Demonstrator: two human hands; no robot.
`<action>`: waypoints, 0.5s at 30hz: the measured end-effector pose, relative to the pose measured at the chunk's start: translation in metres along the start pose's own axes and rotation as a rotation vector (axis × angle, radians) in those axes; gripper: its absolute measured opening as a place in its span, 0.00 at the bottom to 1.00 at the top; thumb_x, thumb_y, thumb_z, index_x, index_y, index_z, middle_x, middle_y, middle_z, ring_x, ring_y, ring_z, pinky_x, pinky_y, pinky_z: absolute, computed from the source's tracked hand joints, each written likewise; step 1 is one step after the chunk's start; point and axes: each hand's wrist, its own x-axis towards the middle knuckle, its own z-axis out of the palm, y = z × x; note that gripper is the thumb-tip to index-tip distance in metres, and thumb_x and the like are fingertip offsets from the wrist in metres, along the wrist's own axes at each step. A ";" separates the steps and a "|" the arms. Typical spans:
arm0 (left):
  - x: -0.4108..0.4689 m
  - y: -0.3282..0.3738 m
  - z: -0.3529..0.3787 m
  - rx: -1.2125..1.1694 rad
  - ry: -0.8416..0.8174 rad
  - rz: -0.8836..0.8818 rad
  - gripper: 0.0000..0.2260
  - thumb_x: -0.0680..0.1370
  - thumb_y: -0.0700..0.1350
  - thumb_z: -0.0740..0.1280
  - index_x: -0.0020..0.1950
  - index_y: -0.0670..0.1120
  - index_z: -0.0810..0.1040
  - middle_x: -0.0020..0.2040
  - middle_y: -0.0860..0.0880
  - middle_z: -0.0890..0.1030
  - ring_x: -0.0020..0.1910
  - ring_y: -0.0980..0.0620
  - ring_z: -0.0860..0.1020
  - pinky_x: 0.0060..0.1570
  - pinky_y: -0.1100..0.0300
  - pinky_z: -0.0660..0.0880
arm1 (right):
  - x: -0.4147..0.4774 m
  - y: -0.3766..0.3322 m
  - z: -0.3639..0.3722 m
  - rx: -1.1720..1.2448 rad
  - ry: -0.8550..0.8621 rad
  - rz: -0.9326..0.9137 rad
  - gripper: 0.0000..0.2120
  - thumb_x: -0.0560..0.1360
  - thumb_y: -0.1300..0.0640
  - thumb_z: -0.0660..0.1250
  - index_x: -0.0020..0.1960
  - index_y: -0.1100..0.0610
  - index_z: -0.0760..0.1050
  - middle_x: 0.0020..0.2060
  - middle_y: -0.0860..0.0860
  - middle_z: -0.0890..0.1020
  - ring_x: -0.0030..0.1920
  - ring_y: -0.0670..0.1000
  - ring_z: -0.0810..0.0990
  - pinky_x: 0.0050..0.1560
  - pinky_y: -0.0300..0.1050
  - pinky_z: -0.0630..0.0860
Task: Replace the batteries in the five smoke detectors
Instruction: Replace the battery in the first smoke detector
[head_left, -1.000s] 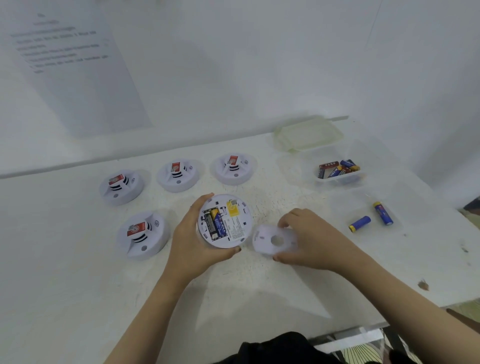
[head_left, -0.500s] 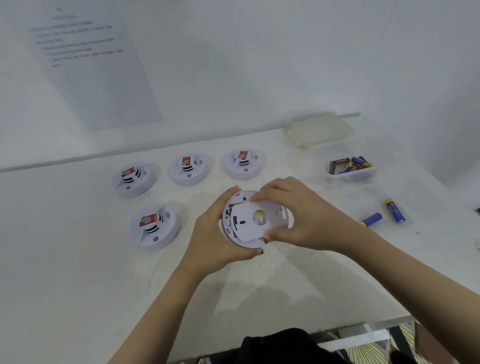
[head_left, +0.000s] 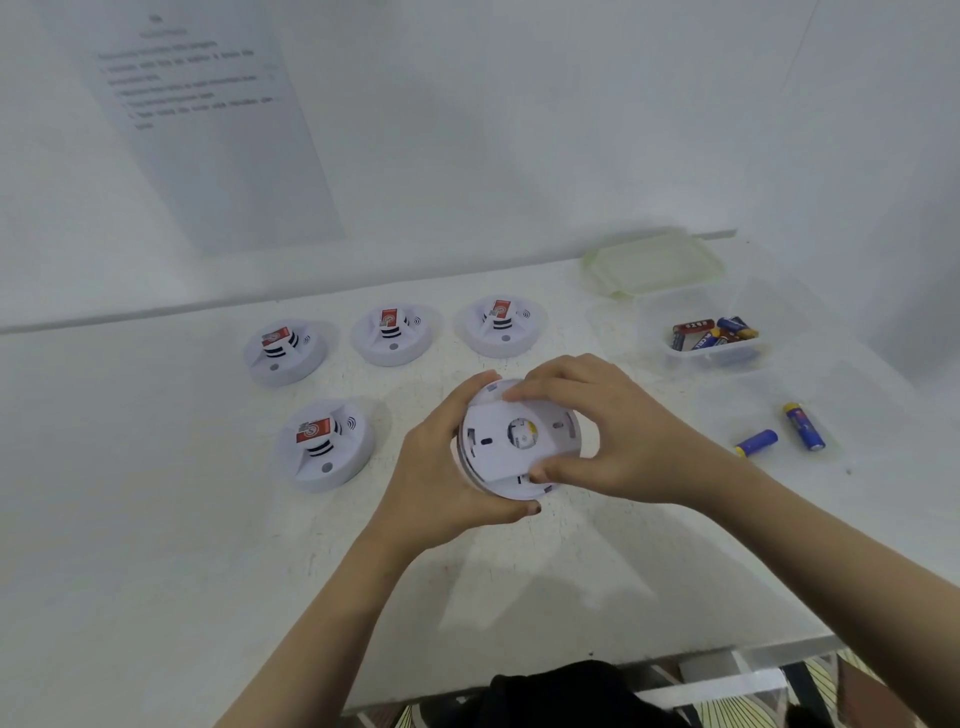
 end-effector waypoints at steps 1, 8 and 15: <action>0.000 0.000 0.000 -0.003 -0.001 0.005 0.47 0.55 0.41 0.84 0.70 0.52 0.68 0.58 0.62 0.78 0.58 0.60 0.78 0.52 0.68 0.76 | 0.000 -0.001 0.000 -0.021 -0.013 0.000 0.27 0.66 0.42 0.68 0.63 0.49 0.74 0.53 0.46 0.75 0.54 0.43 0.69 0.57 0.37 0.63; -0.003 0.003 0.002 -0.014 0.023 0.032 0.44 0.56 0.40 0.84 0.67 0.59 0.69 0.58 0.60 0.79 0.59 0.58 0.78 0.53 0.66 0.76 | 0.000 -0.009 0.001 -0.092 -0.037 0.008 0.26 0.65 0.49 0.70 0.63 0.50 0.74 0.53 0.47 0.75 0.54 0.43 0.68 0.59 0.35 0.59; -0.006 0.007 0.003 -0.004 0.039 0.070 0.42 0.56 0.44 0.82 0.65 0.63 0.69 0.60 0.61 0.77 0.59 0.59 0.77 0.55 0.65 0.76 | -0.003 -0.014 0.006 -0.178 0.006 0.024 0.26 0.64 0.50 0.68 0.62 0.51 0.76 0.52 0.49 0.75 0.53 0.46 0.68 0.59 0.39 0.57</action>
